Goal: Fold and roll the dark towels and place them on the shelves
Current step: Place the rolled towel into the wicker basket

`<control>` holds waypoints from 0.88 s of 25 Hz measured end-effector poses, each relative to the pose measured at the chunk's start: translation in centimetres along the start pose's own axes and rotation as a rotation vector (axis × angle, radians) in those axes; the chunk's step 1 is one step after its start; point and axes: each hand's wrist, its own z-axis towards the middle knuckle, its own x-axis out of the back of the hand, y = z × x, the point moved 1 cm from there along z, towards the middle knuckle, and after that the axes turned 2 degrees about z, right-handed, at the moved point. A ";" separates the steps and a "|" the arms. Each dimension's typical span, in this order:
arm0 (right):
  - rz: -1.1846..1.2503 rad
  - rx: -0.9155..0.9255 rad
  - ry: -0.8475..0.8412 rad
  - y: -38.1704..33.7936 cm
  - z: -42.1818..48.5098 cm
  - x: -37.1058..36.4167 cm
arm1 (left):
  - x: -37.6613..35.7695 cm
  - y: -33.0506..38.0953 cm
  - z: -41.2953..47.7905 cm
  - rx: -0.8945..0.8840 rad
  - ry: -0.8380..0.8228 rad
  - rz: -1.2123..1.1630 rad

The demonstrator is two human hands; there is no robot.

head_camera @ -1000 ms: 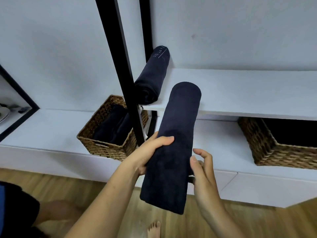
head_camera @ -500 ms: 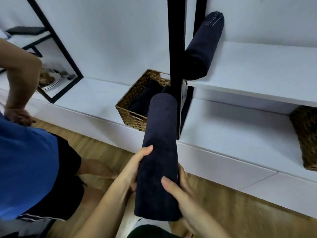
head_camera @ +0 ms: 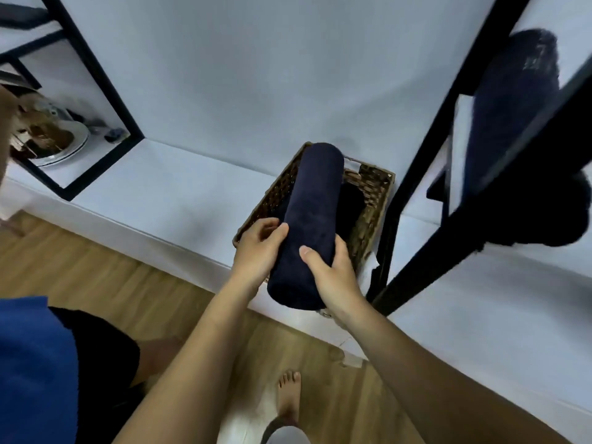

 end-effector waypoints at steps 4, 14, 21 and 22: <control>-0.137 -0.129 0.101 0.7 11.8 -5.6 | 2.1 -2.0 11.7 0.003 0.099 0.466; -0.468 -0.336 -0.020 4.7 16.1 -7.4 | 0.7 -4.3 14.6 -0.011 -0.097 0.656; -0.518 -0.259 0.046 1.8 12.9 -4.7 | -0.6 -2.0 12.8 -0.020 0.002 0.500; -0.528 -0.166 0.059 1.2 11.5 -3.6 | -1.4 -0.8 11.4 -0.119 0.084 0.429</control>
